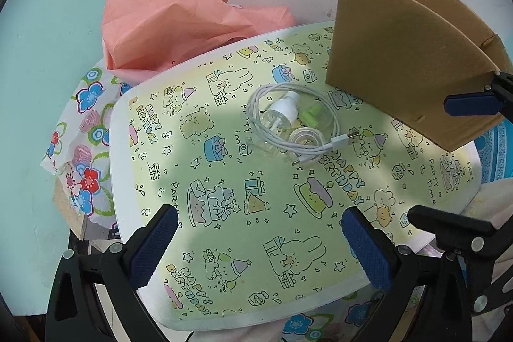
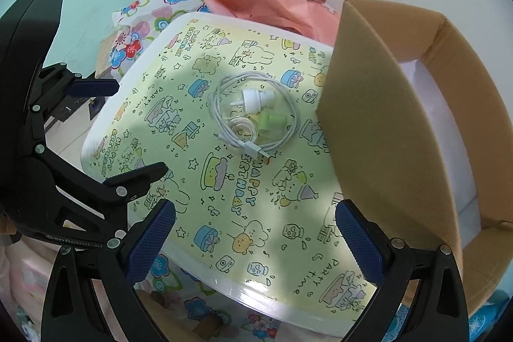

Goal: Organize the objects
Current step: 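Move both grippers back over the tray toward the coiled white cable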

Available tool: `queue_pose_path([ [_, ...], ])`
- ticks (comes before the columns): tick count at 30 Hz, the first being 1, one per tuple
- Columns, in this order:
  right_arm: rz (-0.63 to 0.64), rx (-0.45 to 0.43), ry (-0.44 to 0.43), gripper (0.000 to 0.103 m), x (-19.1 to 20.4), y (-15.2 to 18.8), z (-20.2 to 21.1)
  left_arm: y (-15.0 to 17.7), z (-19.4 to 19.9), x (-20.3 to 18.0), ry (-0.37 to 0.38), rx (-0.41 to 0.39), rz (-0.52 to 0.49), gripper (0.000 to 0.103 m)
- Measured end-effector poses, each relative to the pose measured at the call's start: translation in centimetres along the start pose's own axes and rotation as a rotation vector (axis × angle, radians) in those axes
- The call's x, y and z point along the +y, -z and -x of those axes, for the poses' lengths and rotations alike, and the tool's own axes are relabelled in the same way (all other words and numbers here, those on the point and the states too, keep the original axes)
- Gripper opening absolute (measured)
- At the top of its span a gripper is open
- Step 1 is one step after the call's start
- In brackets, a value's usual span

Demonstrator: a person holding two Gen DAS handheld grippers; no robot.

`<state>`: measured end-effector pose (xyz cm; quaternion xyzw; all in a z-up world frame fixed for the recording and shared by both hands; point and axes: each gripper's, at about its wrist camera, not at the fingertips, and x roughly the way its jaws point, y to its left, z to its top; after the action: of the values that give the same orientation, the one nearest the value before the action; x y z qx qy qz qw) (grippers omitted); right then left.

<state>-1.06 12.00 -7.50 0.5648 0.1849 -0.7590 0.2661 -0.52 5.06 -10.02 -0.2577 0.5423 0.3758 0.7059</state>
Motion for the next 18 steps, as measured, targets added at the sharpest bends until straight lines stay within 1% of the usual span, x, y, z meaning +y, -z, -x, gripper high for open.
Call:
queue_pose_path([
  [4,-0.005,0.009,-0.024,0.101,-0.1,-0.2,-0.8,0.0,-0.7,0.5,-0.005,0.007,-0.011,0.103],
  [8,0.009,0.03,0.003,0.098,0.1,-0.2,-1.9,0.1,-1.5,1.2,-0.003,0.021,-0.019,0.103],
  [13,0.018,0.057,0.005,0.095,0.1,-0.3,-3.2,0.1,-2.6,1.5,0.002,0.037,-0.046,0.103],
  [16,0.025,0.074,0.001,0.091,0.3,-0.4,-4.1,-0.3,-3.4,1.5,0.016,0.046,-0.066,0.103],
  [18,0.032,0.081,-0.006,0.086,0.4,-0.6,-4.6,-0.5,-3.7,1.5,0.019,0.049,-0.082,0.103],
])
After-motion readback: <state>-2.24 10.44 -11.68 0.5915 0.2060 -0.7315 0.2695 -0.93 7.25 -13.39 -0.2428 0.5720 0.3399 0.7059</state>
